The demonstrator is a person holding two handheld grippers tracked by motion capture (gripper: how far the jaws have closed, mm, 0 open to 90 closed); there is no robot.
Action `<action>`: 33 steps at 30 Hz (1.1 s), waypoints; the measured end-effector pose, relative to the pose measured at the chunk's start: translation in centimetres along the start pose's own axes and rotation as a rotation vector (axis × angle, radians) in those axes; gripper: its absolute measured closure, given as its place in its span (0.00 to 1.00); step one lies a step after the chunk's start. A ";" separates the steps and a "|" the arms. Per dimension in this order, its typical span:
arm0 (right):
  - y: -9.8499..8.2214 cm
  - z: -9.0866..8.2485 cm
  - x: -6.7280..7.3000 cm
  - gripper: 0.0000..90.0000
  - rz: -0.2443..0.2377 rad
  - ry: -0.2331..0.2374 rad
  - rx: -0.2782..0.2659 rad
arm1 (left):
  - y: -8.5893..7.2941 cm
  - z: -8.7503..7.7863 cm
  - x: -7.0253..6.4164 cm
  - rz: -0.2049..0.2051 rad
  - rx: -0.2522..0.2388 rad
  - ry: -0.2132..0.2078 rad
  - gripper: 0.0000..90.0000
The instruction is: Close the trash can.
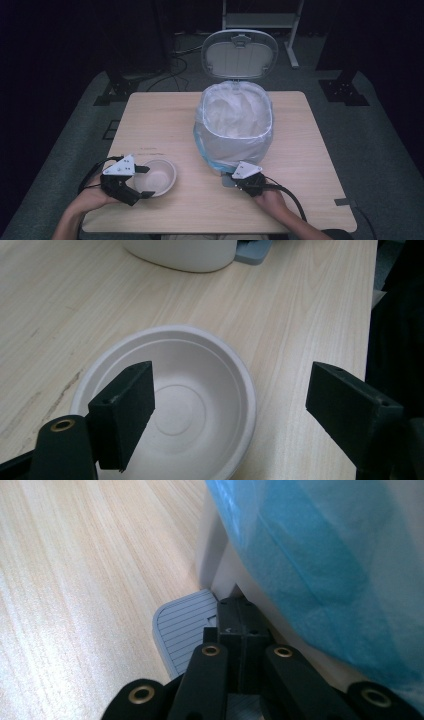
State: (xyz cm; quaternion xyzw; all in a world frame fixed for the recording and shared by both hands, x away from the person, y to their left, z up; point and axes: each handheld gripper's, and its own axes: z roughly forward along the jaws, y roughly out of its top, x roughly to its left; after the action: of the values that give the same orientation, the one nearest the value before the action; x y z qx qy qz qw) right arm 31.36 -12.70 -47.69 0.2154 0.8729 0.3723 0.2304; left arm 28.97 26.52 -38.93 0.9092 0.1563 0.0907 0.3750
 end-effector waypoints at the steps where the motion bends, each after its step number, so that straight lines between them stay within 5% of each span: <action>1: 0.0 0.0 0.0 1.00 0.000 0.000 0.001 | -0.1 0.1 0.0 -0.003 0.003 -0.001 0.21; 33: 0.0 0.0 0.1 1.00 0.013 0.001 0.000 | -1.7 2.4 -0.5 0.007 0.059 -0.015 0.22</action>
State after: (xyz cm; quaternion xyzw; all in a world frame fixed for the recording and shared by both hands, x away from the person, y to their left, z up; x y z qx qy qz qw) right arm 31.29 -12.70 -47.71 0.2208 0.8717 0.3738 0.2275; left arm 28.78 25.96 -41.85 0.9210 0.1529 0.0804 0.3491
